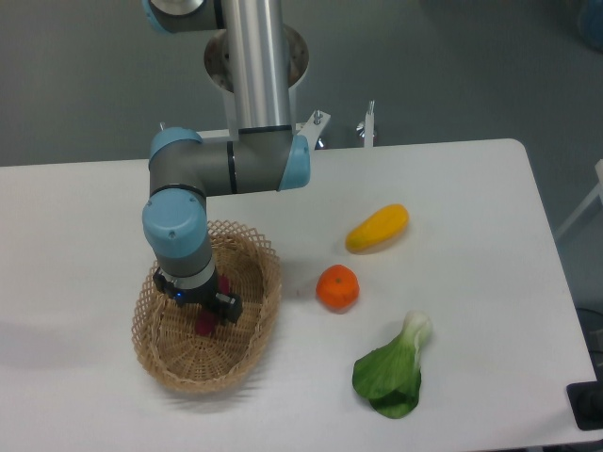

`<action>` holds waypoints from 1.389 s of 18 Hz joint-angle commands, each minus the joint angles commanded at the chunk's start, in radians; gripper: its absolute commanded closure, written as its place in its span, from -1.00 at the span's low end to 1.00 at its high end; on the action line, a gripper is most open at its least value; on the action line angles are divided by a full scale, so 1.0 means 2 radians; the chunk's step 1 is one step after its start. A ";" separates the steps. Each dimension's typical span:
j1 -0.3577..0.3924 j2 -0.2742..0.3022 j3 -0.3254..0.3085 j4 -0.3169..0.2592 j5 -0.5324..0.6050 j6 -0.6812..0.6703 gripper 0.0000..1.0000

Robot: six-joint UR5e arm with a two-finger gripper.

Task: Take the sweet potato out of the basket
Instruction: 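Lower the gripper onto the sweet potato and close on it, then lift the sweet potato out of the basket and carry it away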

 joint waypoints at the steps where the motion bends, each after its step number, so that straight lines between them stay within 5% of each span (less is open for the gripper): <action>1: 0.000 0.000 0.001 0.000 0.000 0.000 -0.18; 25: 0.020 0.039 0.014 -0.005 -0.001 0.035 0.38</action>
